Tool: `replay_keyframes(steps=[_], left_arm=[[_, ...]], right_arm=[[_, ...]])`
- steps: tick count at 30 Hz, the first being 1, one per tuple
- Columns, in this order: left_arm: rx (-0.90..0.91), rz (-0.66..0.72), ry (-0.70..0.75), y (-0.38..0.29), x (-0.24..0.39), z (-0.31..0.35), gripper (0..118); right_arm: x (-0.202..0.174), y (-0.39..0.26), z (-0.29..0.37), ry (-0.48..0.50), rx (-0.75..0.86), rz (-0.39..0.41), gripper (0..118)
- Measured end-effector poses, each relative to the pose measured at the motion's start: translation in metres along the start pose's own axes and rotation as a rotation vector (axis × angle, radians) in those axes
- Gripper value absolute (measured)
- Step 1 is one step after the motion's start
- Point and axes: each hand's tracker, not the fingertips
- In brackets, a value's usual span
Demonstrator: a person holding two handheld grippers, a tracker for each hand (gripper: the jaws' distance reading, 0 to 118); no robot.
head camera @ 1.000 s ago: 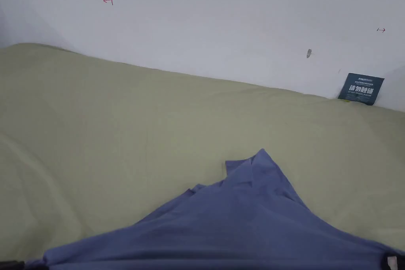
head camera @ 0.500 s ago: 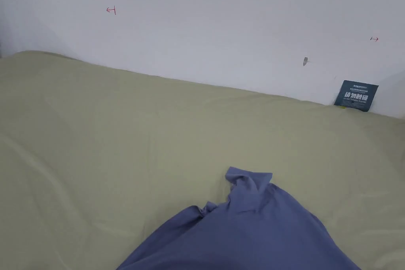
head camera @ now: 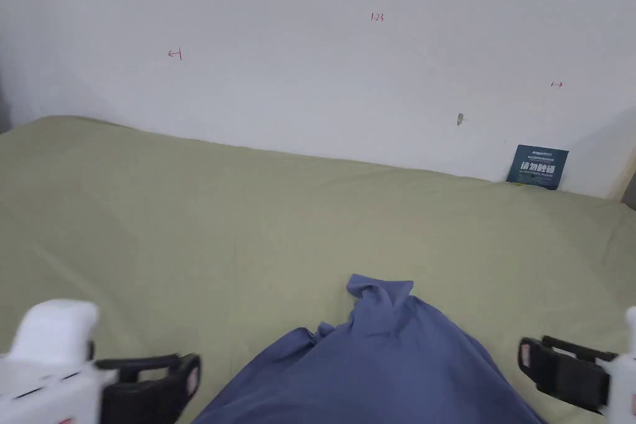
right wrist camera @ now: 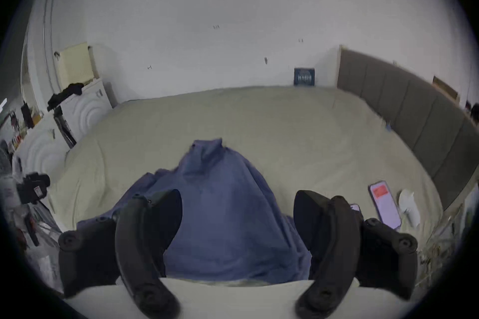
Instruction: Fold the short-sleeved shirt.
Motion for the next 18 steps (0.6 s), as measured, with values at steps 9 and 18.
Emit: replay_keyframes(steps=[9,18], left_arm=[[-0.084,-0.128,0.129,-0.064,0.122,-0.023,55],[-0.161,-0.017,0.225,-0.16,0.14,-0.006,0]], right_arm=[[-0.097,-0.082,0.03,-0.028,-0.006,0.025,92],[-0.138,-0.178,0.045,0.01,-0.109,0.099,1]])
